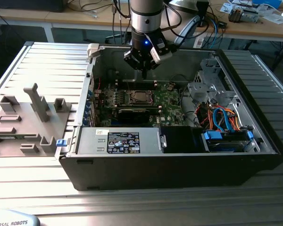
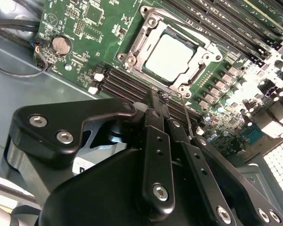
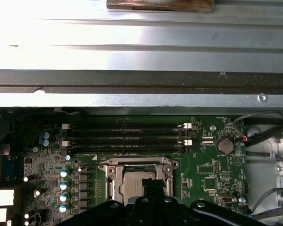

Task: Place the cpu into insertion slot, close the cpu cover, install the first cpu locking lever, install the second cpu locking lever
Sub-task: 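Install the first cpu locking lever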

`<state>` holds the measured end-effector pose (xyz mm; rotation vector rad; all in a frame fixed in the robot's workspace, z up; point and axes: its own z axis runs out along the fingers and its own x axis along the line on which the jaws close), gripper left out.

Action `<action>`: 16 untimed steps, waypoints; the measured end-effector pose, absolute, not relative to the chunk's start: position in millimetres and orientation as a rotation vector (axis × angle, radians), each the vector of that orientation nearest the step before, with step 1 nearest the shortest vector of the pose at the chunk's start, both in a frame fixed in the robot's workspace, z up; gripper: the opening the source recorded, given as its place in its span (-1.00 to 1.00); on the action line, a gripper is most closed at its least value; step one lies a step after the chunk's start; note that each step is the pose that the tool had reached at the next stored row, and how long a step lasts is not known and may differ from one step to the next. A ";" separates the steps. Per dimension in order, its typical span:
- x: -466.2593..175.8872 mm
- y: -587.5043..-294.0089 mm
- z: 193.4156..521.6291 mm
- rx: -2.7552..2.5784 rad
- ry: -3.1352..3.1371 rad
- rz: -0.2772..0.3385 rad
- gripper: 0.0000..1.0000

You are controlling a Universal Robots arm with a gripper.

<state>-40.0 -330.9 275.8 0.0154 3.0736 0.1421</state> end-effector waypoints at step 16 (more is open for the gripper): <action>-48.3 -330.9 275.8 0.015 3.074 0.142 -0.79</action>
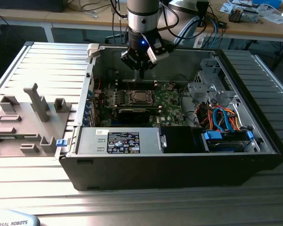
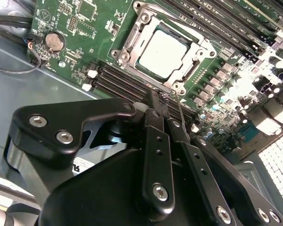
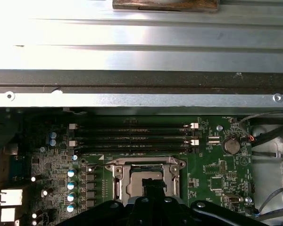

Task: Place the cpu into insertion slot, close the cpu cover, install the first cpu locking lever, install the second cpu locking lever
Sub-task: 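Install the first cpu locking lever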

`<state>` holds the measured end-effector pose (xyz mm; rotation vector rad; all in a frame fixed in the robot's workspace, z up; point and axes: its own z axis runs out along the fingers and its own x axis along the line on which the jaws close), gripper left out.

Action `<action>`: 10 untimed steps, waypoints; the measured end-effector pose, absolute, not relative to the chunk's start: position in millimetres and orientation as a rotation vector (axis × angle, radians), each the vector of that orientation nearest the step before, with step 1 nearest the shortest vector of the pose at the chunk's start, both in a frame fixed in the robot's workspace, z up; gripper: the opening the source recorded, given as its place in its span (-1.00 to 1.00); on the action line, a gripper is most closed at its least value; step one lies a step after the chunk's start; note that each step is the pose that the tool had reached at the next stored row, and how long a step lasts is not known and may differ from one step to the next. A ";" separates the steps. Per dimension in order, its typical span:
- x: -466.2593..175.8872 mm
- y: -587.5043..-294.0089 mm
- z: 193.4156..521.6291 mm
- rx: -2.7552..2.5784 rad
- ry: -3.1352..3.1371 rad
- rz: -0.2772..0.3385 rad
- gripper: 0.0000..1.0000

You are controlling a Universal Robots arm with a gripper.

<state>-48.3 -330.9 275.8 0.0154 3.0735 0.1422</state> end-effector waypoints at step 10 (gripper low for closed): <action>-51.1 -330.9 275.8 0.015 3.074 0.142 -0.79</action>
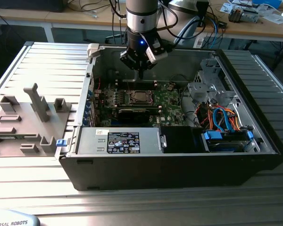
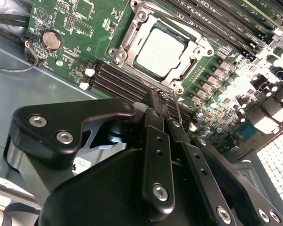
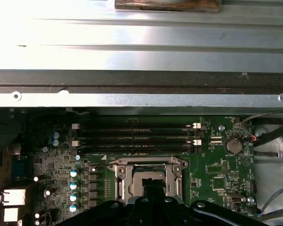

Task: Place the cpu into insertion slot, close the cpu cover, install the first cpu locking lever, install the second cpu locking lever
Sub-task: 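Install the first cpu locking lever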

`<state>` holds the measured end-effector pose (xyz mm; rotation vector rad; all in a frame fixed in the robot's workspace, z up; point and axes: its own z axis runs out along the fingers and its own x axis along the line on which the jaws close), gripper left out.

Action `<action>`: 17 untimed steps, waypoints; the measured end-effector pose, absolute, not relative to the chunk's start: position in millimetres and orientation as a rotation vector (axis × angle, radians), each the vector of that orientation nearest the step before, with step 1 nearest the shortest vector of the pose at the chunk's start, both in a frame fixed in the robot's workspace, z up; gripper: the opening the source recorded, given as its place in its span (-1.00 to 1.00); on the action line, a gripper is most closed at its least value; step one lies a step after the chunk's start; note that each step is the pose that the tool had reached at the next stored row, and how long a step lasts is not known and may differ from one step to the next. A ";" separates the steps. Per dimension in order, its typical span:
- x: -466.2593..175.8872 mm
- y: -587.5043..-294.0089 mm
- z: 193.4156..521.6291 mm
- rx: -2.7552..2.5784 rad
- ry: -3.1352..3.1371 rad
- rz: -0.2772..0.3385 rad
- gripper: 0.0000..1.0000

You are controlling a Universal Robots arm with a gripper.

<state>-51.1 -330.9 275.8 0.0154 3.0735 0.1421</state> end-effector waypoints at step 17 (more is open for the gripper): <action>-59.3 -331.0 275.8 0.015 3.073 0.142 -0.79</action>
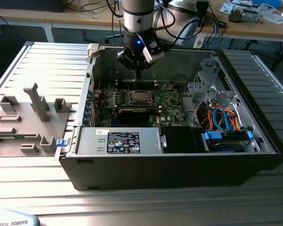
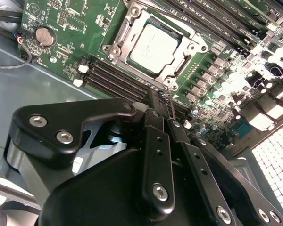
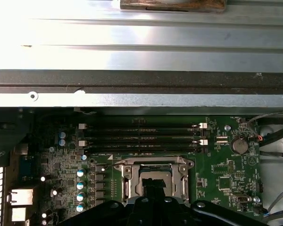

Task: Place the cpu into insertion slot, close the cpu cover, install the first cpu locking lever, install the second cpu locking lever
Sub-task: 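Install the first cpu locking lever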

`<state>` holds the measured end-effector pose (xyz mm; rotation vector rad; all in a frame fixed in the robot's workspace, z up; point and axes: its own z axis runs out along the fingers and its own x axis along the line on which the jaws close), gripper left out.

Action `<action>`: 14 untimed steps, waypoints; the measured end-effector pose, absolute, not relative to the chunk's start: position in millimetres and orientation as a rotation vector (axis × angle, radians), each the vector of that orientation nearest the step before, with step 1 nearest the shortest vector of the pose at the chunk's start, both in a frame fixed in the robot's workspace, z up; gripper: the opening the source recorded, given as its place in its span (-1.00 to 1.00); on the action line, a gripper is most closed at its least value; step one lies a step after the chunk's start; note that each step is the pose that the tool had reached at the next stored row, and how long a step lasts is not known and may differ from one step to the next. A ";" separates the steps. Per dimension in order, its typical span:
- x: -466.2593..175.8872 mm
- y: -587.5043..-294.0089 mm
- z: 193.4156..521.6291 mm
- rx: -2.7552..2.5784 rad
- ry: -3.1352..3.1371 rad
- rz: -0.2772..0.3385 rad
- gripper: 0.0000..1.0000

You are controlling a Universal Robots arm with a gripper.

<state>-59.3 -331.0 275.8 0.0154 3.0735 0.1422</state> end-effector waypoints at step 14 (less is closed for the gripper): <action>-65.2 -330.9 275.8 0.016 3.073 0.142 -0.79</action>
